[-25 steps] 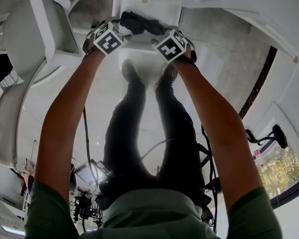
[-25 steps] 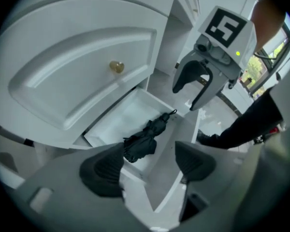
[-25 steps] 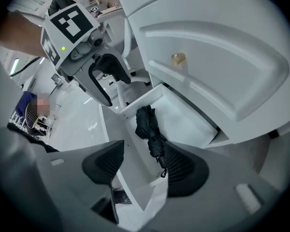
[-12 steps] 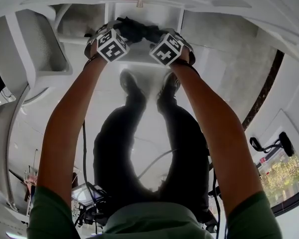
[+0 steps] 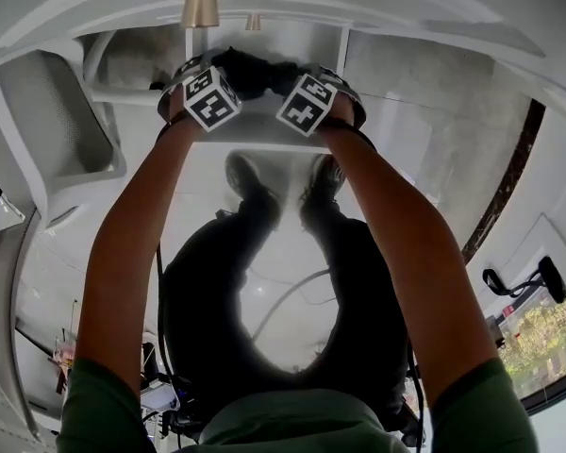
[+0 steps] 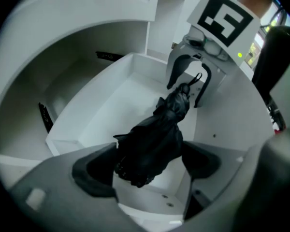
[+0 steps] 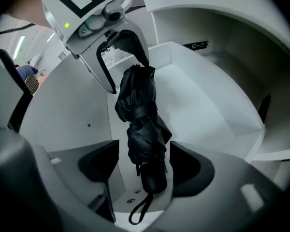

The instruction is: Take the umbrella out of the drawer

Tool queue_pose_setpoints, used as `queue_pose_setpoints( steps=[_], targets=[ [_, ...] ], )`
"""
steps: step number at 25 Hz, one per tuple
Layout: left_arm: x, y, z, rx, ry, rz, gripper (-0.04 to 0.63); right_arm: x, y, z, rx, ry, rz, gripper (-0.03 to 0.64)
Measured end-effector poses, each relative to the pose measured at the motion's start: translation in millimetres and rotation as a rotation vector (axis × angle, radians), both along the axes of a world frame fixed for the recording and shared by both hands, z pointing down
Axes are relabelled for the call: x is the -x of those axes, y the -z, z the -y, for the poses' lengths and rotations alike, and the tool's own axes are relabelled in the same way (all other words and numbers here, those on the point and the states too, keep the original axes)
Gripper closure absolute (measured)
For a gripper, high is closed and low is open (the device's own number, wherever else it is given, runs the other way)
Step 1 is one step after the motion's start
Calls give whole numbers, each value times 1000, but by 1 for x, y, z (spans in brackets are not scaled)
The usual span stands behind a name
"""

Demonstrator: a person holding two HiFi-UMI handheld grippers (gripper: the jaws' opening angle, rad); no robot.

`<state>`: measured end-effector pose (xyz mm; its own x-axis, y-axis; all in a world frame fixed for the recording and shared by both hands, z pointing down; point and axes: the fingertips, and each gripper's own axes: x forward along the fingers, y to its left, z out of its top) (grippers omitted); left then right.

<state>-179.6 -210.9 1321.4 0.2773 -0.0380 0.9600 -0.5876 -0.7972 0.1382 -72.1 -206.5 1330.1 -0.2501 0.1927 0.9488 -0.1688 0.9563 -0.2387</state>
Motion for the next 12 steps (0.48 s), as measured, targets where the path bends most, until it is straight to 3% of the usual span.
queue_pose_setpoints(
  steps=[4, 9, 12],
  targets=[
    [10, -18, 12, -24, -4, 25, 187, 1, -21, 9, -32, 83, -53, 296],
    [11, -37, 14, -23, -89, 81, 202, -11, -42, 11, -68, 95, -275, 339],
    [9, -41, 13, -27, -112, 116, 210, -12, -45, 10, -64, 109, -319, 361]
  ],
)
